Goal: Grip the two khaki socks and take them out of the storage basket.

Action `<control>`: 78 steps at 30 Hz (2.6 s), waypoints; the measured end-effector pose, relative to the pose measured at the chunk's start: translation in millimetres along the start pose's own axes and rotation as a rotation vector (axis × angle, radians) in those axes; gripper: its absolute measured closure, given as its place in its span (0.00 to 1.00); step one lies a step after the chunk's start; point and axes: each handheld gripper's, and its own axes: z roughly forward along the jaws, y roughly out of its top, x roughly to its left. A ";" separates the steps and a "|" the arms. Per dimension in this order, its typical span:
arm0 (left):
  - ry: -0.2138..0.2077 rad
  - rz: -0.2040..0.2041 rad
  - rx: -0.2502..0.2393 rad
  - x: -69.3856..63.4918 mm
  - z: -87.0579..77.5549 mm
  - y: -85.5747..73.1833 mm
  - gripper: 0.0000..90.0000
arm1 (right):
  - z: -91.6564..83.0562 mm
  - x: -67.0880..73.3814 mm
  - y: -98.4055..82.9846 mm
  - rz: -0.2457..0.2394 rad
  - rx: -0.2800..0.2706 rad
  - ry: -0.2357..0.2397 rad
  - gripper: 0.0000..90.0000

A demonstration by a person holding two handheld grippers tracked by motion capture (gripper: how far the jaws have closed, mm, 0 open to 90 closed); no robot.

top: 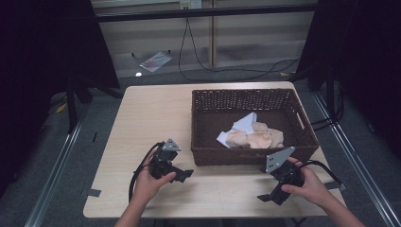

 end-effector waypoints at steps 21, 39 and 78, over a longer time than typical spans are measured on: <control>-0.056 0.011 0.012 1.1 1.0 -0.9 0.03 | -10.4 -7.4 8.4 0.056 0.019 0.040 0.04; -0.067 0.016 0.016 2.5 -2.1 -3.5 0.03 | -32.7 -8.2 42.8 0.013 0.041 0.054 0.04; -0.073 0.019 0.021 5.3 -4.6 -4.2 0.03 | -49.8 -89.1 105.0 0.157 0.061 -0.100 0.04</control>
